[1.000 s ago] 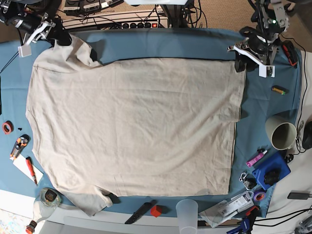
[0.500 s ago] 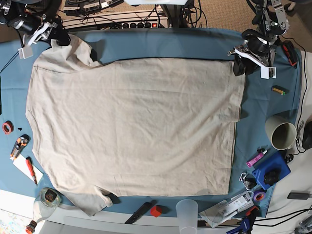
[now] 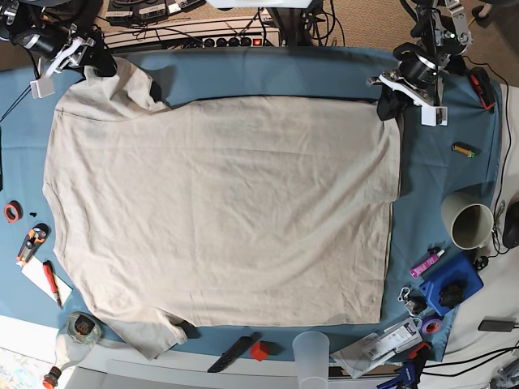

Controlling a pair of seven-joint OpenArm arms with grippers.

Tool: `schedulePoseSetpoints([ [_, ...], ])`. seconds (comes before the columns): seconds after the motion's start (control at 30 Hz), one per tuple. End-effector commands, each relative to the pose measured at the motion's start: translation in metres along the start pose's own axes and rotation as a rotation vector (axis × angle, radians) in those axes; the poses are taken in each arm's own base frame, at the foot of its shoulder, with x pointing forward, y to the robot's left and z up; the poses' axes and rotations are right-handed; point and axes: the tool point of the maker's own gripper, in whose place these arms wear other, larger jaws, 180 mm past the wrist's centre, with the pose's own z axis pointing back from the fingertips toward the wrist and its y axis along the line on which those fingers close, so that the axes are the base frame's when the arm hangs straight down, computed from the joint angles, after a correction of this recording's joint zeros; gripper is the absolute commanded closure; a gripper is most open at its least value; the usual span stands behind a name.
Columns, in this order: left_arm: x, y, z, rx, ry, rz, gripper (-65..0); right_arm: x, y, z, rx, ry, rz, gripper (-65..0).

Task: Fold the T-shirt properly
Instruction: 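Grasp the shoulder corners of the beige shirt with both grippers, then pull the shoulder corners apart with both grippers to stretch the shirt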

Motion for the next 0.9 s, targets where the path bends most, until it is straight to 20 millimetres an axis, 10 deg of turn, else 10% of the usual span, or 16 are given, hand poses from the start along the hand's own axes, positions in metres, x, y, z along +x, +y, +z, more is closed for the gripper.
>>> schedulePoseSetpoints([
  [0.0, -0.002, -0.003, 0.002, -0.009, 0.010, -0.011, 0.0, 0.013, 0.001, 0.006, 0.001, -0.041, 0.027, -30.3],
  [0.3, 0.001, -0.026, 0.001, -0.139, 0.000, -0.113, 0.0, 0.012, -0.005, 0.006, -0.033, -0.033, 0.036, 0.0],
  [0.87, -0.010, -0.008, 0.026, -0.072, 0.113, -0.147, 0.0, 0.025, -0.032, 0.040, -0.163, -0.097, 0.034, 0.0],
])
